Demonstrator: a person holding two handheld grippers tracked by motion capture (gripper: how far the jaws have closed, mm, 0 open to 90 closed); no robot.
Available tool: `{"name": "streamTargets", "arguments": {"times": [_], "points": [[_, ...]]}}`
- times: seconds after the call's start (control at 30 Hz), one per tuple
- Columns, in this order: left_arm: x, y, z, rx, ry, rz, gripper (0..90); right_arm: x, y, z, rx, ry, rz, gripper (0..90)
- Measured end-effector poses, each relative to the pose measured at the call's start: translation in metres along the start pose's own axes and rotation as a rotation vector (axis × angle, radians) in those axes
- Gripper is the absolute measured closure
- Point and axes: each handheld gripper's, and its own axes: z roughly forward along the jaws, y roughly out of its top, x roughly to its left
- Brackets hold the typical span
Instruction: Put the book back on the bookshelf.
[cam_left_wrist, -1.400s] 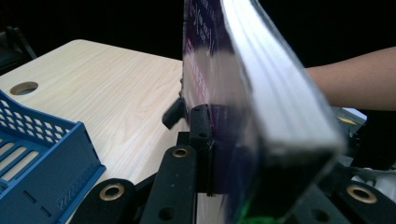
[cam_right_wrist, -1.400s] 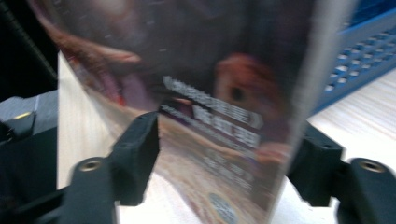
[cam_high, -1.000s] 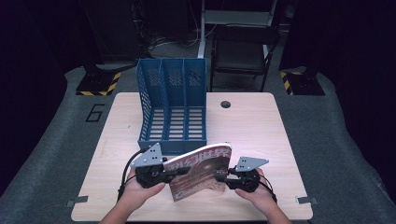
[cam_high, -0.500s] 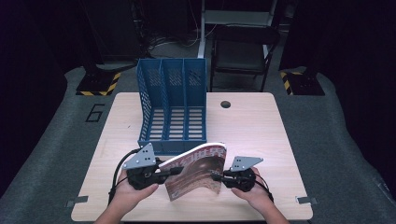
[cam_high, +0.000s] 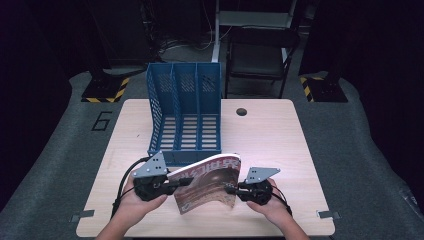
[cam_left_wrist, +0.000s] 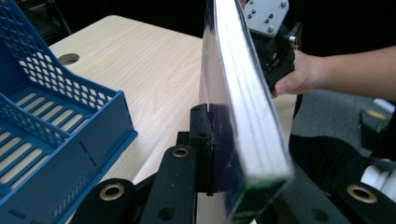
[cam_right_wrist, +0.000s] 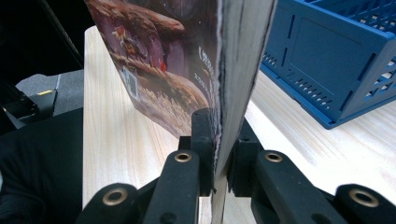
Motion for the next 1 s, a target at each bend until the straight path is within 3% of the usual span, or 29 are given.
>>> {"name": "streamTargets", "arguments": {"times": [0.27,0.53,0.8,1.0], "points": [[0.002,0.001,-0.003,-0.021,-0.018,-0.031,84.1,0.001,-0.001,0.002,-0.007,0.001,0.02,68.1],[0.003,0.004,-0.005,0.002,-0.023,-0.035,84.1,0.002,0.0,0.003,0.001,0.014,0.019,68.8],[0.0,0.006,-0.004,-0.009,-0.022,-0.034,84.1,0.001,0.0,0.003,-0.006,0.015,0.017,70.7],[-0.001,0.013,-0.004,-0.041,-0.021,-0.035,84.2,0.001,0.0,0.003,-0.024,0.021,0.013,65.6]]}}
